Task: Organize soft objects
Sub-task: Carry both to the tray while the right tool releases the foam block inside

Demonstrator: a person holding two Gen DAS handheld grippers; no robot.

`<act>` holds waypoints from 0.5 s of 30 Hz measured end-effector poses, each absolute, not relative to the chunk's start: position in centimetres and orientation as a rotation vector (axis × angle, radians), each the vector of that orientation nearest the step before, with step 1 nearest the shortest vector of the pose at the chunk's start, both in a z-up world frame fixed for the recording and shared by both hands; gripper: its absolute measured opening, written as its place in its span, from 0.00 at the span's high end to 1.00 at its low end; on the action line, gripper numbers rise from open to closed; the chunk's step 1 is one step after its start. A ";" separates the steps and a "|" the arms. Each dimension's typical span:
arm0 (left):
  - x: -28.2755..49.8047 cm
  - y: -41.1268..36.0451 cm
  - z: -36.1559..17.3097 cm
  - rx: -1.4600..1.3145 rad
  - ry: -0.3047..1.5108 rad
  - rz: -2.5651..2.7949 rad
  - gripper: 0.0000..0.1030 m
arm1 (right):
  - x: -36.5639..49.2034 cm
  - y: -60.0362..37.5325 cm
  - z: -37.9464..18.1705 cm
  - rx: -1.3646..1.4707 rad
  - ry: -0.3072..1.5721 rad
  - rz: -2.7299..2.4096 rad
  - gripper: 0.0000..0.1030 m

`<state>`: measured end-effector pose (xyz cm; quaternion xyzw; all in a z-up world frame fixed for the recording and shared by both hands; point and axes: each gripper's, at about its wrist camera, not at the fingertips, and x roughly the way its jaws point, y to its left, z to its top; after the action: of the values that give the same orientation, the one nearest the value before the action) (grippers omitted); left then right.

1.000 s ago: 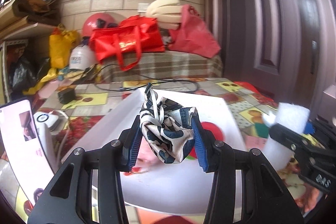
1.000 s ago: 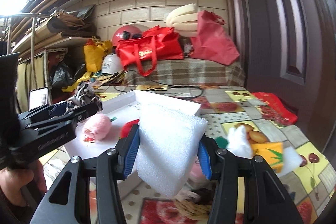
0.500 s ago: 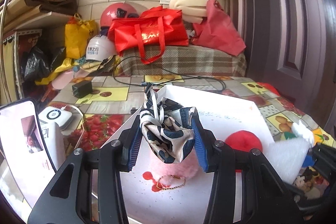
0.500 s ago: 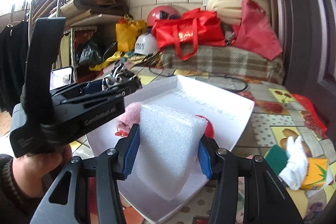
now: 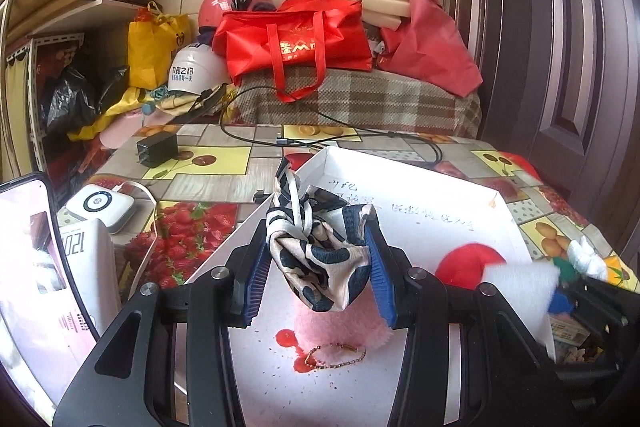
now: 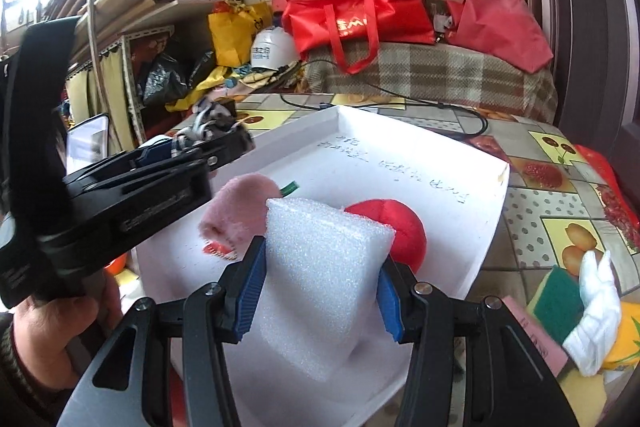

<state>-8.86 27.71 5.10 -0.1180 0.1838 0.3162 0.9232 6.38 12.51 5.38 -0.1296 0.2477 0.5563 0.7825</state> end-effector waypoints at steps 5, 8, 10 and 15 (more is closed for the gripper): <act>-8.0 28.3 4.9 -0.251 0.411 0.651 0.57 | 8.3 13.6 5.5 -0.251 0.541 1.122 0.51; -7.2 28.6 4.6 -0.252 0.447 0.654 0.56 | 8.9 13.9 5.4 -0.231 0.555 1.101 0.51; -7.0 28.6 4.6 -0.250 0.459 0.657 0.57 | 8.9 13.9 5.5 -0.229 0.554 1.100 0.51; -6.9 28.7 4.5 -0.247 0.468 0.688 0.54 | 8.9 13.7 5.6 -0.227 0.531 1.100 0.46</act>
<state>-6.90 28.68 4.54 -0.1195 0.2267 0.3333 0.9073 8.87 13.74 5.64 -0.1064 0.2487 0.5154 0.8131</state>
